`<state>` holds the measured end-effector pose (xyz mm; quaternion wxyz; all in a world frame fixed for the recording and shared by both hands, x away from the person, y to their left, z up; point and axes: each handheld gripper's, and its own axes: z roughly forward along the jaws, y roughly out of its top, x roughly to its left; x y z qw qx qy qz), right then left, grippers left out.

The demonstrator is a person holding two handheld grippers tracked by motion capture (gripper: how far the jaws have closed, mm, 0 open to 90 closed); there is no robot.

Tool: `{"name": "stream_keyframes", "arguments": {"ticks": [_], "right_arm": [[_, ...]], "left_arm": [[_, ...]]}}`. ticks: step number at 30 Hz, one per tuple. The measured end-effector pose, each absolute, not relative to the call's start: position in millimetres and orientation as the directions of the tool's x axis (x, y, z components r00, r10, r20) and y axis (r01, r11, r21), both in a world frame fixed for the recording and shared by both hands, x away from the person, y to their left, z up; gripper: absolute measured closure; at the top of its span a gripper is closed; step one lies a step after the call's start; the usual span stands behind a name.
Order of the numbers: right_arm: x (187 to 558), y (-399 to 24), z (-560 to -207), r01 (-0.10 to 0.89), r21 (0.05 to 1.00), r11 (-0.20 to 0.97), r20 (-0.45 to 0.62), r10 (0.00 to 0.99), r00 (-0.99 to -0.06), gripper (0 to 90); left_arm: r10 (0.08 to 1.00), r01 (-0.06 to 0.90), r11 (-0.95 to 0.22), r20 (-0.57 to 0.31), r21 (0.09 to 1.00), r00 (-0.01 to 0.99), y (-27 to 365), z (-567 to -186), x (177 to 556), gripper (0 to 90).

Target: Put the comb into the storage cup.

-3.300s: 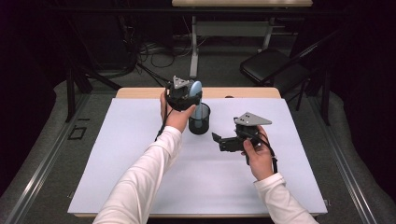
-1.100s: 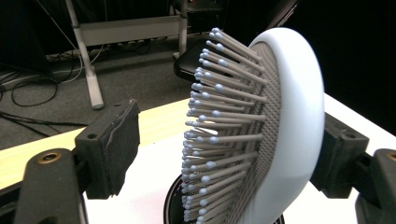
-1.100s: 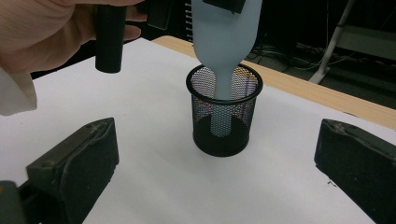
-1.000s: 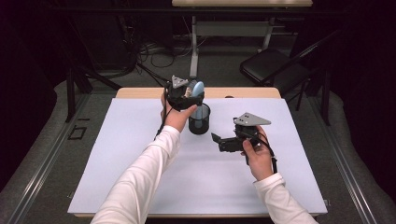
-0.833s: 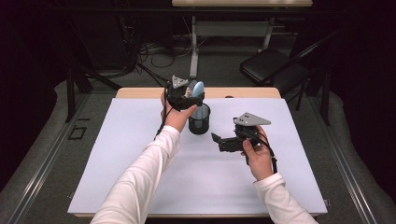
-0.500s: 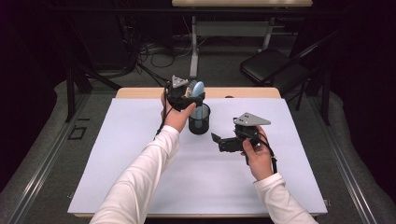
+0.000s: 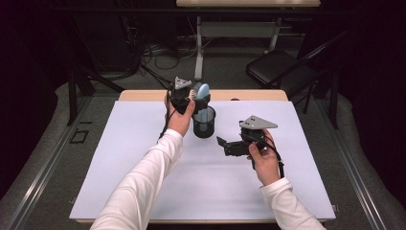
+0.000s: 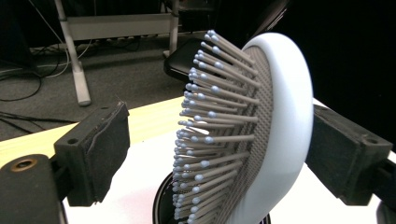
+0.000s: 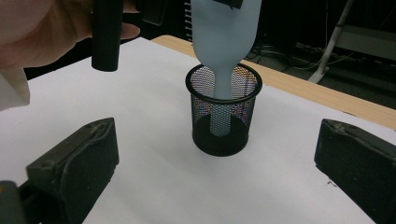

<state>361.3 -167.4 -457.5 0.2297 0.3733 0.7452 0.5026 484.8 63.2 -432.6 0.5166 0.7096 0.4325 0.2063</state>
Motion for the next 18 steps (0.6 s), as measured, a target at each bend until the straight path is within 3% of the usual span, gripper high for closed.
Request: {"name": "stream_keyframes", "arguments": {"ticks": [18], "right_arm": [[361.3, -167.8, -457.3, 0.326, 0.920, 0.217, 0.032, 0.788, -0.615, 0.0]], "left_arm": [[0.832, 0.408, -0.095, -0.152, 0.908, 0.533, 66.5, -429.8, 483.7, 8.3]]}}
